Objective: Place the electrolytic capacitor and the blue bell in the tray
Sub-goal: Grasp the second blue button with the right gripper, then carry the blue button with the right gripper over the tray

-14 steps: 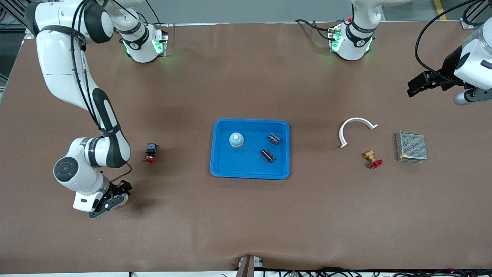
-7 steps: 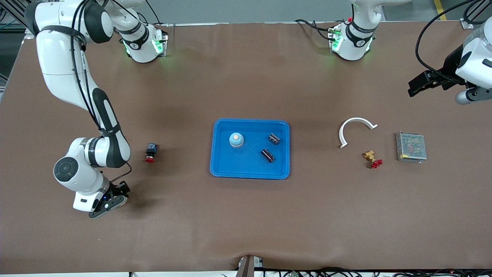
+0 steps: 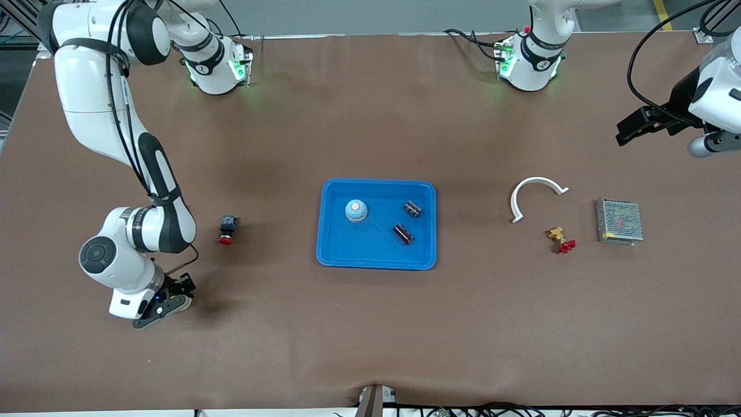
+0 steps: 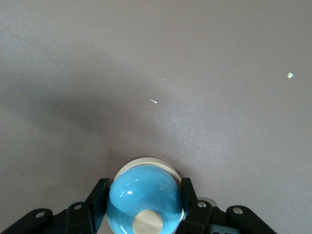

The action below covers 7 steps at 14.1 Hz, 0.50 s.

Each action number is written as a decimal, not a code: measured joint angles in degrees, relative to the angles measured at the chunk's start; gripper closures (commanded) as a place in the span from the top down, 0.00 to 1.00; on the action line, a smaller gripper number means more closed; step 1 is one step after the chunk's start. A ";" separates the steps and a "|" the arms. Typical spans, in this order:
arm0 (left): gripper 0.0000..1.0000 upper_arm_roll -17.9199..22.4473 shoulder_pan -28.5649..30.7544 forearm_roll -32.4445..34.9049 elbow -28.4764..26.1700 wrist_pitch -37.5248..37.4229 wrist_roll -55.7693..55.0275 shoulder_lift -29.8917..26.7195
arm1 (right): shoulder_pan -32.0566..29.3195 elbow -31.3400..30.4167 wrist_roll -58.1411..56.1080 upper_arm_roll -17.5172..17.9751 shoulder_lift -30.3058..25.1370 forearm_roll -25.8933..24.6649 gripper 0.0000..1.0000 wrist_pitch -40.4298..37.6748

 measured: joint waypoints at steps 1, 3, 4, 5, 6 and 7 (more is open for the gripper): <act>1.00 0.00 0.00 0.00 -0.01 -0.04 0.00 0.00 | 0.00 0.11 0.00 0.08 0.00 0.03 0.39 -0.03; 1.00 0.00 0.00 0.00 -0.06 -0.06 0.00 0.00 | 0.01 0.77 0.02 0.32 0.00 0.50 0.39 -0.80; 1.00 0.00 0.00 0.00 -0.08 -0.06 0.00 0.00 | 0.03 1.50 0.02 0.42 0.00 1.38 0.39 -2.02; 1.00 0.00 0.00 0.00 -0.09 -0.06 0.00 0.00 | 0.08 2.51 0.02 0.49 -0.02 2.29 0.39 -3.55; 1.00 0.00 0.00 0.00 -0.11 -0.06 0.00 0.00 | 0.20 3.59 0.05 0.57 -0.05 2.85 0.39 -5.12; 1.00 0.00 0.00 0.00 -0.15 -0.06 0.00 0.00 | 0.39 4.73 0.41 0.67 -0.13 3.35 0.39 -6.92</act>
